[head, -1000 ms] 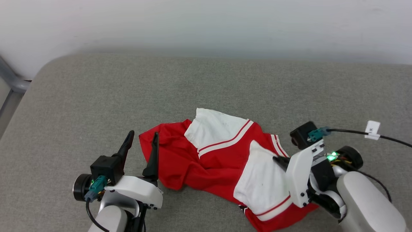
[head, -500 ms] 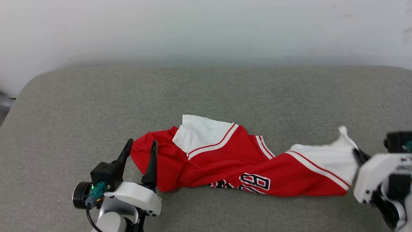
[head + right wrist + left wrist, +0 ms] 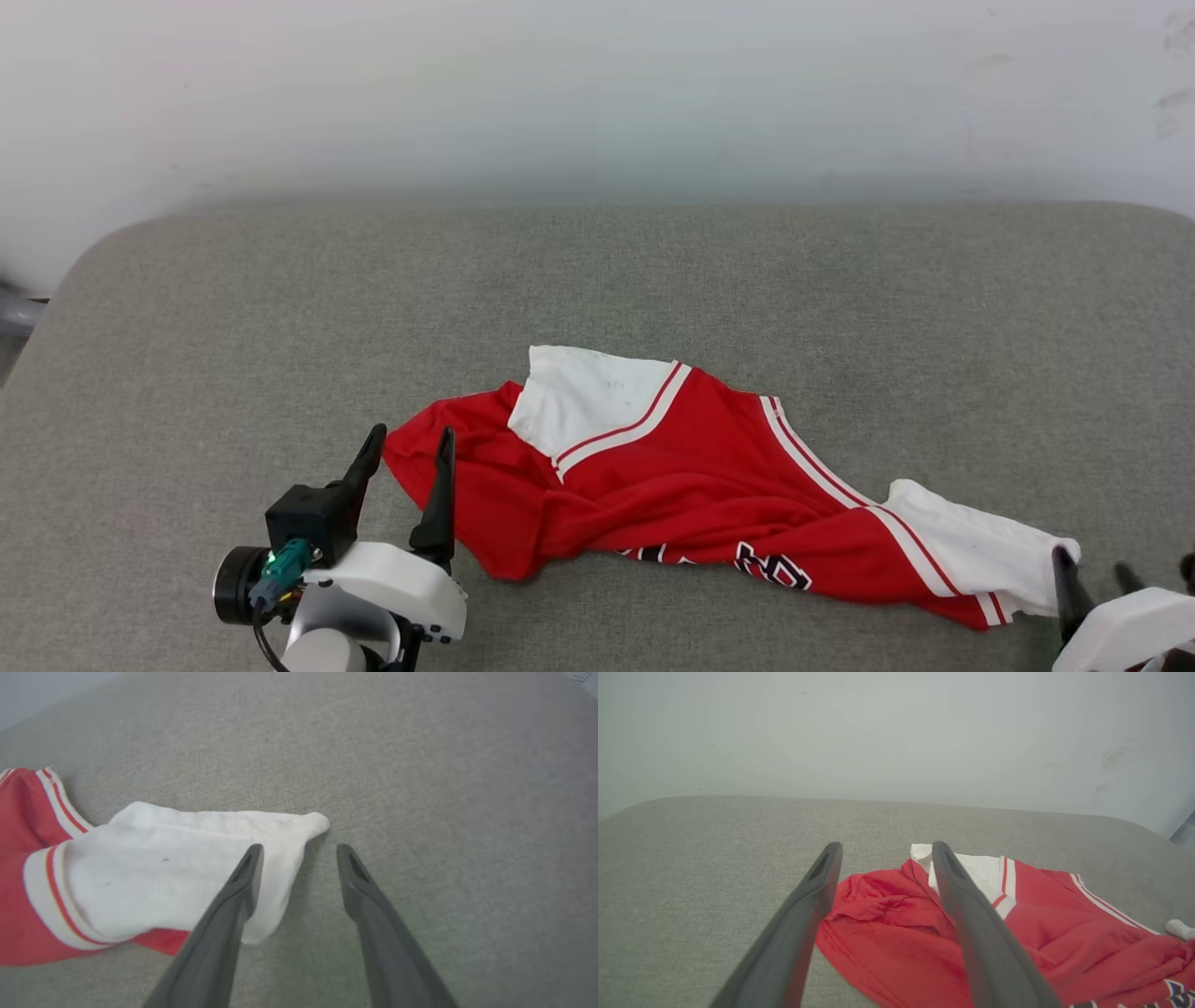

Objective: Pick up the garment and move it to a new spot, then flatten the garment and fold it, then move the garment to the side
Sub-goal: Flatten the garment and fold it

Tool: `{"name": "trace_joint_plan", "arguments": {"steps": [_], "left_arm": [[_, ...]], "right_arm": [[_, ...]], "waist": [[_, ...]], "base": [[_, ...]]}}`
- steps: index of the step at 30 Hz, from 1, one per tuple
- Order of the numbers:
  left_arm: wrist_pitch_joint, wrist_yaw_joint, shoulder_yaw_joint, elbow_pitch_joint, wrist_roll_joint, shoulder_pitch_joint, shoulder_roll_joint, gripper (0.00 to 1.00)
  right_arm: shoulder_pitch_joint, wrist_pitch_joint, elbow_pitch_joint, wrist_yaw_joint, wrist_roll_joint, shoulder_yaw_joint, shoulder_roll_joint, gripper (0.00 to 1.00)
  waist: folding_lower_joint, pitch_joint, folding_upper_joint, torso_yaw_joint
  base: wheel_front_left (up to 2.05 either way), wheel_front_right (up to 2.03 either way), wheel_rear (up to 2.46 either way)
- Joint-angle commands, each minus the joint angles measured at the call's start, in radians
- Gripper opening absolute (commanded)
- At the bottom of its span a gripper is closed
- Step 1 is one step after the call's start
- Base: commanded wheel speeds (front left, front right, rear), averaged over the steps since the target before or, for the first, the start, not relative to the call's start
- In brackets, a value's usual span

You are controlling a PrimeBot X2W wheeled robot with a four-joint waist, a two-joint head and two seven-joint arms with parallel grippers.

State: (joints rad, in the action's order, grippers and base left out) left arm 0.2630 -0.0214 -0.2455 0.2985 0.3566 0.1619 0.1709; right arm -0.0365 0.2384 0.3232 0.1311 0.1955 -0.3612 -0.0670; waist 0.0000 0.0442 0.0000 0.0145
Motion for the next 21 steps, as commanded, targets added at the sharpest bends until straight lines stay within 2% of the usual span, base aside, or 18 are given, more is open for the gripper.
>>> {"name": "trace_joint_plan", "arguments": {"steps": [1,6,11,18,21], "left_arm": [[0.002,-0.001,0.000,0.003,0.005,-0.012,-0.001,1.00],[0.001,-0.006,0.002,0.011,0.013,-0.030,0.002,1.00],[-0.006,-0.013,0.007,0.013,0.022,-0.041,0.012,1.00],[-0.038,-0.023,0.012,0.010,0.022,-0.031,0.038,1.00],[-0.077,-0.008,0.002,0.018,0.027,-0.013,0.050,1.00]], "right_arm": [[-0.009,-0.056,-0.013,-0.001,-0.003,-0.004,0.007,1.00],[-0.006,-0.243,-0.042,-0.001,-0.032,0.022,0.015,1.00],[0.026,-0.340,-0.099,-0.001,-0.086,0.095,0.017,1.00],[0.078,-0.347,-0.212,-0.001,-0.071,0.215,0.017,1.00],[0.098,-0.335,-0.248,-0.001,-0.056,0.246,0.017,1.00]], "waist": [[0.0000,-0.006,0.0000,0.002],[0.0000,-0.030,0.0000,0.003],[0.0000,-0.047,0.0000,0.004],[0.0000,-0.055,0.0000,-0.011],[0.0000,-0.054,0.0000,-0.016]], "base": [[0.00,0.00,0.00],[0.00,0.00,0.00],[0.00,0.00,0.00],[0.00,0.00,0.00],[0.00,0.00,0.00]]}}
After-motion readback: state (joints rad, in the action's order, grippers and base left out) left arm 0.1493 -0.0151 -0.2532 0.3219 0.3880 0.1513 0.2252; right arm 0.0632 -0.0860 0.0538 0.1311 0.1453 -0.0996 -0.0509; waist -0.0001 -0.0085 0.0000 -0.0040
